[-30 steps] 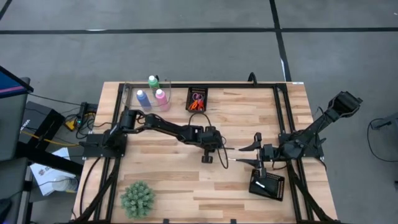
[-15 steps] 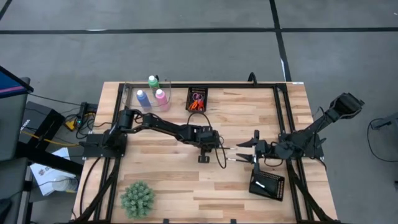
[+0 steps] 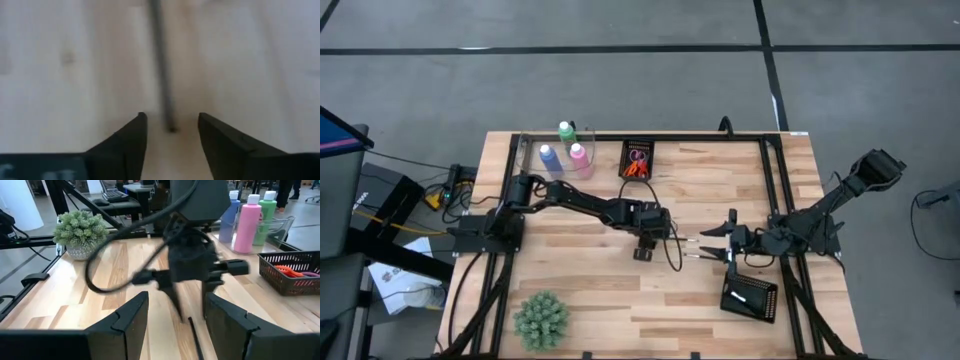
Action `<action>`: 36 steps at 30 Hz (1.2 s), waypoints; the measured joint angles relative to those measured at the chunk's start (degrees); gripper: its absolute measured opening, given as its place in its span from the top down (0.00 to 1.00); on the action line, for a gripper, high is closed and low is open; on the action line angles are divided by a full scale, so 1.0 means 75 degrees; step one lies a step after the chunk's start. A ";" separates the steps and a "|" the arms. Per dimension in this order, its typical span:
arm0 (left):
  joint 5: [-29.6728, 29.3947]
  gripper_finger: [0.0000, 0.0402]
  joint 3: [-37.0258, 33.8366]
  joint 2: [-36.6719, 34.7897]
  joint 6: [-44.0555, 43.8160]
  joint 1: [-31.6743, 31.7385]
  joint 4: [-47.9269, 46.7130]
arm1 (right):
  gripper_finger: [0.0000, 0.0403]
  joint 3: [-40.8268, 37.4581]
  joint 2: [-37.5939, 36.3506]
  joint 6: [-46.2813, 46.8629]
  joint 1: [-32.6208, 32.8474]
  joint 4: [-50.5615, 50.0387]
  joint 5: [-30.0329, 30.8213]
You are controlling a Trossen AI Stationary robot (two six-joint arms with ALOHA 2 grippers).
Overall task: Pick & Place Paint Supplies
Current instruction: Put the black paint brush into the bottom black bin
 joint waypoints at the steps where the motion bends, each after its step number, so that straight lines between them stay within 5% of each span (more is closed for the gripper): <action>1: 0.0173 0.56 -0.0005 -0.0033 0.0068 -0.0013 -0.0010 | 0.55 0.0000 0.0000 0.0000 -0.0011 -0.0012 0.0000; 8: 0.0942 0.52 -0.0173 -0.0837 0.0361 -0.0029 0.0545 | 0.52 0.0000 0.0093 -0.0006 -0.0015 -0.0227 0.0597; 15: 0.2282 0.50 -0.2206 -0.2920 0.0507 -0.0056 0.4140 | 0.34 0.0130 0.0756 0.0234 -0.0600 -0.0236 0.0409; 24: 0.1762 0.54 -0.5970 -0.6594 0.0241 -0.0132 0.7144 | 0.29 0.1250 0.2006 -0.0003 -0.1582 -0.0740 -0.1125; 36: 0.1048 0.68 -1.0339 -0.9735 -0.0301 -0.0632 1.0112 | 0.29 0.3633 0.3149 0.0441 -0.2497 -0.5112 -0.2945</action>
